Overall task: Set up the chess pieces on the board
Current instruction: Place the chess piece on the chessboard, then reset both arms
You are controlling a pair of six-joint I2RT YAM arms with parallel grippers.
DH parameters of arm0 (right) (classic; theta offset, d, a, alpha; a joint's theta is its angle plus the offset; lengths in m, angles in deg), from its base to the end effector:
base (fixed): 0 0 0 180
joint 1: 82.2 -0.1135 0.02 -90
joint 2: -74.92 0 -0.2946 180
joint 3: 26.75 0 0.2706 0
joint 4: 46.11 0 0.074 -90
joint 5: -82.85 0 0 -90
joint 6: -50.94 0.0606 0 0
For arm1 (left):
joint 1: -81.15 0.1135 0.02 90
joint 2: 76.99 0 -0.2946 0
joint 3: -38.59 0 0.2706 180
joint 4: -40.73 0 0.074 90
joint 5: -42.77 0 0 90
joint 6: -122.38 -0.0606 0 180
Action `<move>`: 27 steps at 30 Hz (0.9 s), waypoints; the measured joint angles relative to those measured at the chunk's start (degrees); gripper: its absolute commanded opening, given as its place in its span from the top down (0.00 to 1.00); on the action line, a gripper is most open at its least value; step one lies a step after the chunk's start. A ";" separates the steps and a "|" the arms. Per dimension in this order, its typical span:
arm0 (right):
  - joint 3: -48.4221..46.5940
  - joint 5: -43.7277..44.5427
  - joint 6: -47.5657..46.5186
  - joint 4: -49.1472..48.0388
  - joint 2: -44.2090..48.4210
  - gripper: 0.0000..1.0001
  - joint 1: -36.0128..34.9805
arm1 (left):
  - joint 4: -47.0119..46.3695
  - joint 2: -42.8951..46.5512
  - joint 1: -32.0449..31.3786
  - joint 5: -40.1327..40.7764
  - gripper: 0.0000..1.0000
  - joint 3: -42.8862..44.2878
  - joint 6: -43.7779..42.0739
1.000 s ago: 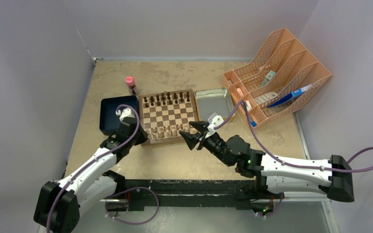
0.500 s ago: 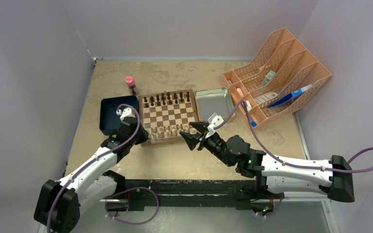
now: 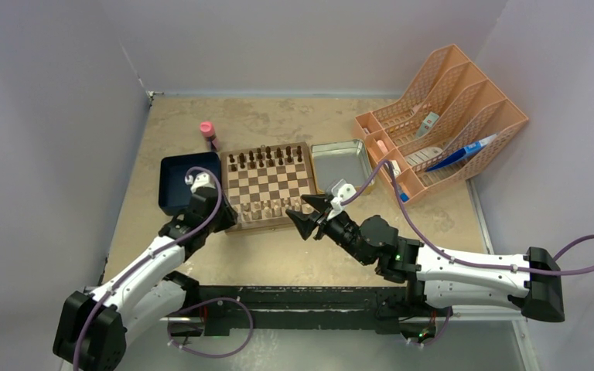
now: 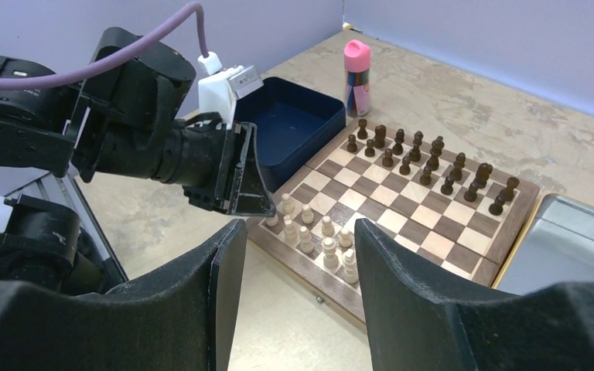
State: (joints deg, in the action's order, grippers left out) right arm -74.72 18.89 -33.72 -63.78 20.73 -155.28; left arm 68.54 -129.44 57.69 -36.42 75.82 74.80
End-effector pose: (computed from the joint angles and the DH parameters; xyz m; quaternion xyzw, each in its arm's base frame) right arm 0.0960 0.2243 0.3486 -0.1989 0.6093 0.3663 0.6746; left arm 0.1872 -0.0689 0.1849 -0.1874 0.8944 -0.1432 0.3799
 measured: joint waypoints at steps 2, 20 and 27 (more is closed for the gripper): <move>0.00 0.00 0.74 0.26 0.00 0.43 0.00 | 1.53 1.11 0.00 -0.39 0.66 0.26 -0.09; -9.11 4.35 28.61 22.40 -0.37 0.01 0.00 | 19.17 10.84 -0.22 -21.94 0.38 26.23 -11.96; -9.90 6.27 40.15 33.31 3.50 0.01 0.00 | 25.14 17.11 -0.24 -32.57 0.33 28.13 -12.90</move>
State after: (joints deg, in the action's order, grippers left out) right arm -84.62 25.17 6.43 -30.47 24.23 -155.28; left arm 93.68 -112.32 57.45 -68.99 103.95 61.90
